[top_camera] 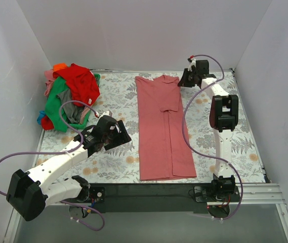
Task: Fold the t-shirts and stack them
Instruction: Fold the tshirt
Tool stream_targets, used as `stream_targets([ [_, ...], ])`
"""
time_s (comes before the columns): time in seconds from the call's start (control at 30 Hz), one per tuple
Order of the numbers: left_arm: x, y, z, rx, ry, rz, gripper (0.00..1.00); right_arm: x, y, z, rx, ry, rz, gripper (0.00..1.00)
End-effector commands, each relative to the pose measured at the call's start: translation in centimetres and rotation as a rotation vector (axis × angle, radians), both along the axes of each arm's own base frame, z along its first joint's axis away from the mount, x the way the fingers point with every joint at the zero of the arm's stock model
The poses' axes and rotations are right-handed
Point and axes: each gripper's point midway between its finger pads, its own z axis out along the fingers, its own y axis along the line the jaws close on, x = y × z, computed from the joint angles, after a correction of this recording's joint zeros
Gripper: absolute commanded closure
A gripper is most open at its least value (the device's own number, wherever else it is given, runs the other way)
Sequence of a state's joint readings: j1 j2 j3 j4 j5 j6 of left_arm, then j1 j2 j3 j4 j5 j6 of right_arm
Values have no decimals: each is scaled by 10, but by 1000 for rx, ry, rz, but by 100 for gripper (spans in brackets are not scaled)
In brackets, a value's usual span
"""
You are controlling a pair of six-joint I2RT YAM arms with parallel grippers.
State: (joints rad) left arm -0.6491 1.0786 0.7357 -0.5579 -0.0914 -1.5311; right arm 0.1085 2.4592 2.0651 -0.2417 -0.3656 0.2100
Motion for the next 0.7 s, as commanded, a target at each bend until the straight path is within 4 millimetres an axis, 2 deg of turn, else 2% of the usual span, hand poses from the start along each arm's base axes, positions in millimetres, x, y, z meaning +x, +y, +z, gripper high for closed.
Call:
stream_targets([
  [0.0,10,0,19,-6,-50,7,26,11,-13,23,-33,-67,-20,80],
  [0.07,10,0,18,-3,-48,8,26,11,-13,20,-33,-63,-16,73],
  [0.3,10,0,19,-4,-51,9,26,11,-16,18,-32,-60,-20,65],
  [0.47,10,1,19,-1,-53,7,26,12,-19,14,-25,-52,-28,64],
  [0.67,9,0,18,-4,-48,9,26,15,-22,0,-14,-29,-30,64],
])
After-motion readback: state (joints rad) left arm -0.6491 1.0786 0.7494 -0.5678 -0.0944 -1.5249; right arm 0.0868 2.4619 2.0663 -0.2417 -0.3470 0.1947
